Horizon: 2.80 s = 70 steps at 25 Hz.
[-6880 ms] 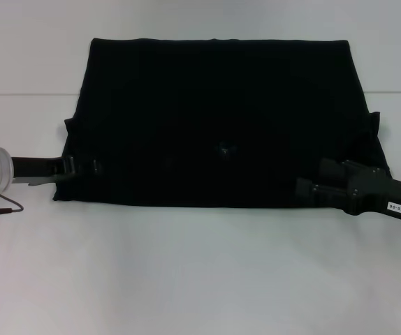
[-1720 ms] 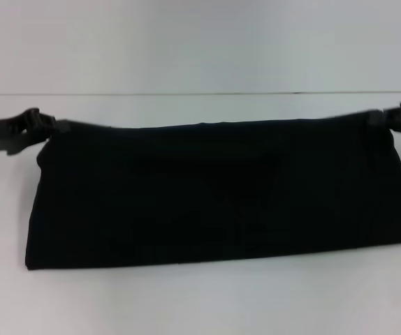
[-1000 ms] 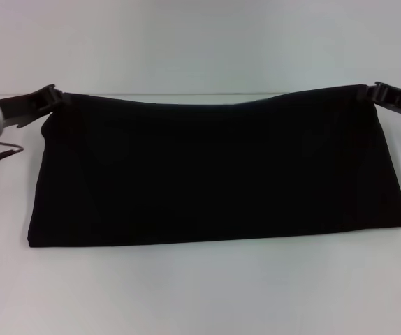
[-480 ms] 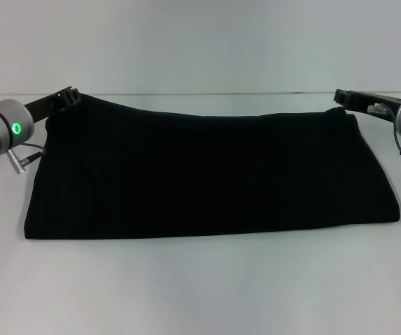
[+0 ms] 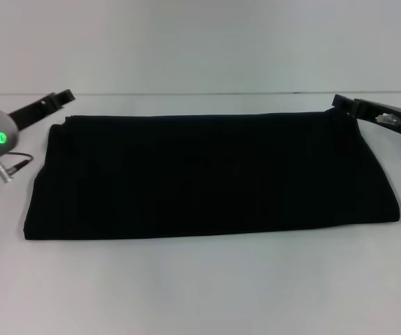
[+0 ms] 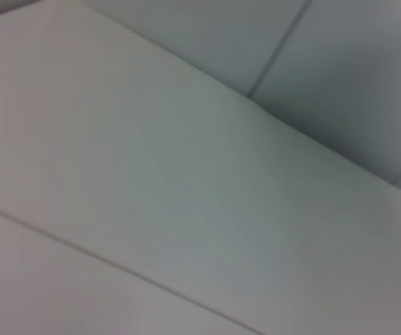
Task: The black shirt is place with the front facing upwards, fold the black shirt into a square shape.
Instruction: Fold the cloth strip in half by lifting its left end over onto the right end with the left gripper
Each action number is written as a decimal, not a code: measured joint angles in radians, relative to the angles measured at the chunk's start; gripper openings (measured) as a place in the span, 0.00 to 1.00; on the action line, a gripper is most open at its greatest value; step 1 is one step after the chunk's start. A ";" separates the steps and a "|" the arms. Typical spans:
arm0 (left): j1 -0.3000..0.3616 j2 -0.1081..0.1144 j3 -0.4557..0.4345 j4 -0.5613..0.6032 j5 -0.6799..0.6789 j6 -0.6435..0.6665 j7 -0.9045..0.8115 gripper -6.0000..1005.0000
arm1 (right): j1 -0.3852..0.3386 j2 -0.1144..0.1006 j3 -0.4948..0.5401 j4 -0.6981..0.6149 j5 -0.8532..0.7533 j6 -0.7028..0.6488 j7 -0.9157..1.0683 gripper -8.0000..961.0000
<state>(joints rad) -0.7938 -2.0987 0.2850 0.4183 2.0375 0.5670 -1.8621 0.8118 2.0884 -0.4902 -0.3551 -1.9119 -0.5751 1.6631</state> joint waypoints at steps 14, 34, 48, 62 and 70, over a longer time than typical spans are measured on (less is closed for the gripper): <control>0.194 0.205 0.161 -0.024 0.011 0.611 -0.352 0.87 | -0.165 -0.016 -0.103 -0.036 0.040 -0.642 -0.541 0.74; 0.382 0.225 0.172 0.078 0.143 0.886 -0.750 0.86 | -0.165 0.006 -0.217 -0.031 0.023 -0.637 -0.676 0.81; 0.362 0.226 0.185 0.020 0.154 0.799 -0.794 0.84 | -0.158 0.008 -0.232 -0.017 0.018 -0.625 -0.678 0.81; 0.294 0.221 0.188 -0.040 0.165 0.694 -0.796 0.80 | -0.157 0.008 -0.236 0.002 0.017 -0.633 -0.678 0.81; 0.271 0.219 0.189 -0.041 0.165 0.656 -0.792 0.77 | -0.158 0.008 -0.235 0.007 0.021 -0.634 -0.678 0.81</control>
<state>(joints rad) -0.5232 -1.8796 0.4741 0.3777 2.2029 1.2228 -2.6538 0.6539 2.0969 -0.7256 -0.3478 -1.8904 -1.2089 0.9847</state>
